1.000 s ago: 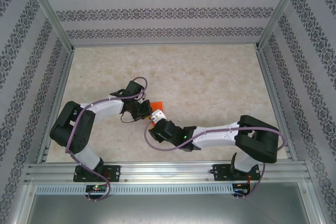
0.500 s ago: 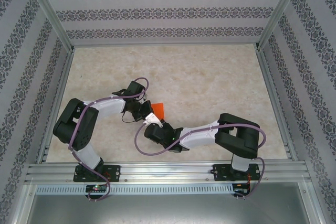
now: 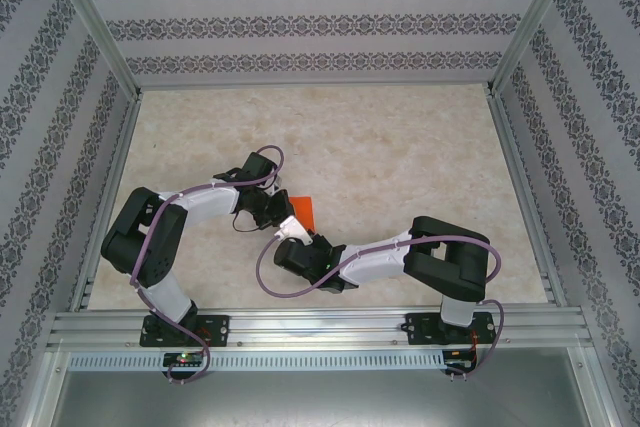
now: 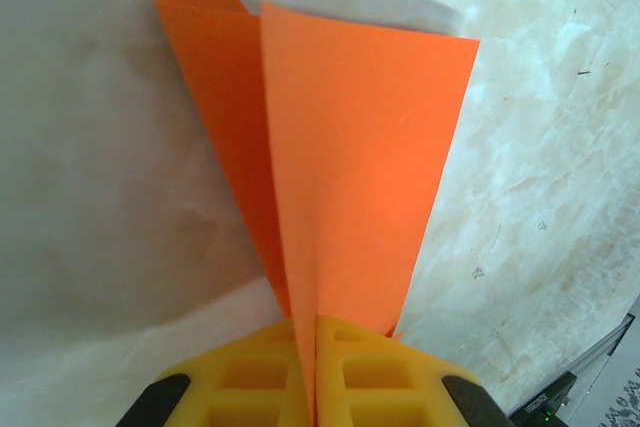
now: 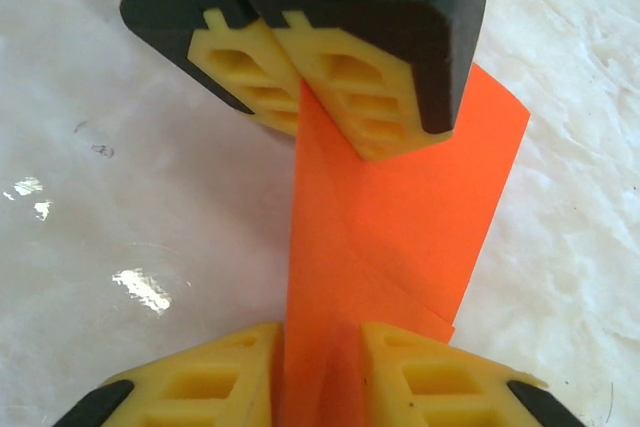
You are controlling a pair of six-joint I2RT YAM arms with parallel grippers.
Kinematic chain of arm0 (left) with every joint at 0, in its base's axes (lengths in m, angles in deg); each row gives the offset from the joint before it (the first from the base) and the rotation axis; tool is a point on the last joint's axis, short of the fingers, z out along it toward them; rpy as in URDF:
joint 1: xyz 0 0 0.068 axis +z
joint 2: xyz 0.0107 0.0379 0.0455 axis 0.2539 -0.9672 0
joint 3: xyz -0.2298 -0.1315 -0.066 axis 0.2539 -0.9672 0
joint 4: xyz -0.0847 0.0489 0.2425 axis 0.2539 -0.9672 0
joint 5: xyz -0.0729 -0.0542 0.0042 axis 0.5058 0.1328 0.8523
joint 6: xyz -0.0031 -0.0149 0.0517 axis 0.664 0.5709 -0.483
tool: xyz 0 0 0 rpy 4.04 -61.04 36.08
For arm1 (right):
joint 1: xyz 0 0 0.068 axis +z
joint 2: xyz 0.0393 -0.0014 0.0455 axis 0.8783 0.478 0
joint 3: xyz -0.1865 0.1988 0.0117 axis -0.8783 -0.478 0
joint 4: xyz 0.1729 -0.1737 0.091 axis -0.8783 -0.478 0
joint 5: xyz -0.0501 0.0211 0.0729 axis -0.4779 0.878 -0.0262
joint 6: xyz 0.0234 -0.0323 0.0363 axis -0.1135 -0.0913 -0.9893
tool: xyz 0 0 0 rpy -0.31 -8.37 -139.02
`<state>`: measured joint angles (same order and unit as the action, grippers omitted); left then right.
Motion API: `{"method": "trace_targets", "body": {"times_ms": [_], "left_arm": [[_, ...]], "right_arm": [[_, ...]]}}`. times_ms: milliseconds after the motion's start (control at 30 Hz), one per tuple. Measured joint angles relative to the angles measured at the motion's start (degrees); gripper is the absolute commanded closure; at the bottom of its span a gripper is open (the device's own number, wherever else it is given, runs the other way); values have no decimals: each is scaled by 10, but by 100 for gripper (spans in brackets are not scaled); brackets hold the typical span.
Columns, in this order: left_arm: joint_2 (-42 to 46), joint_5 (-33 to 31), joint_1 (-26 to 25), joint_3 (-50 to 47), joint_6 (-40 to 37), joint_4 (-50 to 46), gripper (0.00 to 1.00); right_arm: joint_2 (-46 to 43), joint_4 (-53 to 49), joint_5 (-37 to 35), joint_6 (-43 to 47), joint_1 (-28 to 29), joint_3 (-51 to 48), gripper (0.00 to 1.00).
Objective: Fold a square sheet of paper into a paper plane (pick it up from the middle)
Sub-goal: Fold the wing for the fifth time at the center of the table.
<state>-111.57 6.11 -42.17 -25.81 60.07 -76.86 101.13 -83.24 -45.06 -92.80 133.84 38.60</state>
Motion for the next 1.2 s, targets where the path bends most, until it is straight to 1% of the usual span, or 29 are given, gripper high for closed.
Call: {"method": "trace_targets", "body": {"times_ms": [167,300,333,467,500,567,600,667,733,767,800,1033,1200], "left_arm": [[0,0,0,2,-2,0,89],[0,0,0,9,-6,-1,86],[0,0,0,11,-7,-1,85],[0,-3,0,21,-12,-7,81],[0,-6,0,23,-14,-11,78],[2,-13,0,26,-19,-20,65],[6,-20,0,28,-22,-27,62],[18,-36,0,30,-27,-41,55],[38,-55,0,34,-32,-57,52],[47,-64,0,36,-34,-63,47],[59,-74,0,37,-36,-68,46],[139,-130,0,38,-38,-87,42],[168,-125,0,17,-41,-80,42]], "right_arm": [[0,4,-5,-6,0,-3,90],[0,4,-14,-14,0,-3,99],[0,4,-16,-15,0,-4,100],[-1,8,-20,-24,0,-9,100],[-3,10,-19,-29,0,-14,100],[-10,17,-14,-41,-2,-28,100],[-15,24,-6,-47,-5,-37,100],[-27,40,17,-62,-14,-57,100],[-39,56,48,-78,-27,-73,100],[-44,64,62,-86,-33,-78,100],[-49,72,80,-95,-40,-84,100],[-73,155,205,-167,-80,-120,100],[-74,221,283,-224,-106,-148,100]]}}
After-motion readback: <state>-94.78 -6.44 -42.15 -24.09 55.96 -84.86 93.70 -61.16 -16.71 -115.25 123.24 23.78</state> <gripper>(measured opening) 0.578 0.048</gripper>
